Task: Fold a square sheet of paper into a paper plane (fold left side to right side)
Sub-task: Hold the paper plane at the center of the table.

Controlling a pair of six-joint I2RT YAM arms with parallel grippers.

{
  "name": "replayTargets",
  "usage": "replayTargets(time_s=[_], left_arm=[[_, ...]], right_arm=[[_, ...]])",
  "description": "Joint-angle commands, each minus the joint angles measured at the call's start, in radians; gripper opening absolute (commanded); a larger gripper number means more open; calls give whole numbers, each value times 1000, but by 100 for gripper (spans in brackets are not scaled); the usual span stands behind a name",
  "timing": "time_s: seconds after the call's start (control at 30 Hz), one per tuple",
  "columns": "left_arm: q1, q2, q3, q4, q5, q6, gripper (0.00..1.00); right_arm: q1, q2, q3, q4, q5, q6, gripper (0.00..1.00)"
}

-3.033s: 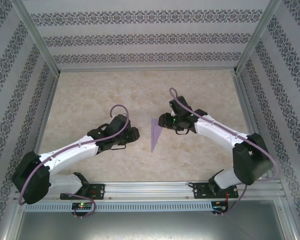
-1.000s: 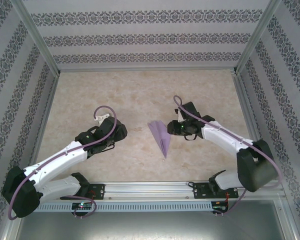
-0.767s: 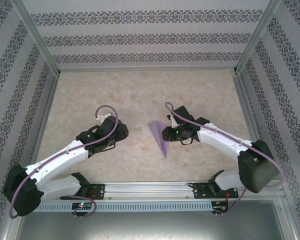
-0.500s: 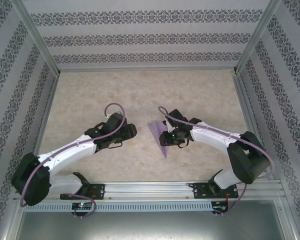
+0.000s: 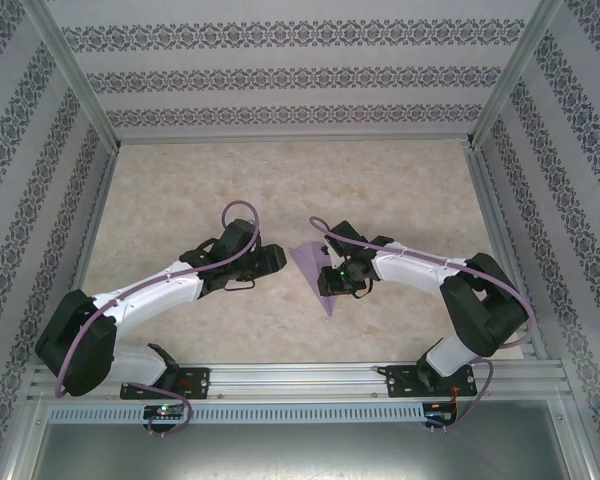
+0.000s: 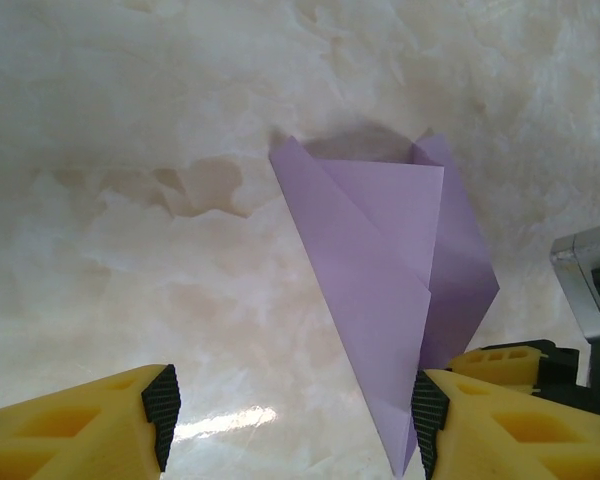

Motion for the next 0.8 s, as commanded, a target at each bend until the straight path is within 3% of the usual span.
replayTargets(time_s=[0.0,0.43,0.6,0.77], left_arm=[[12,8,25,13,6,19,66],[13,23,32,16,20,34,66],[37,120,75,77,151,30,64],[43,287,214,30,286,1,56]], right_arm=[[14,10,23,-2,6,-7,29],[21,-21,19,-24,25,-15,35],[4,-72,-32,71,-26,19,39],[-32,-112,-76,116,-63,26,39]])
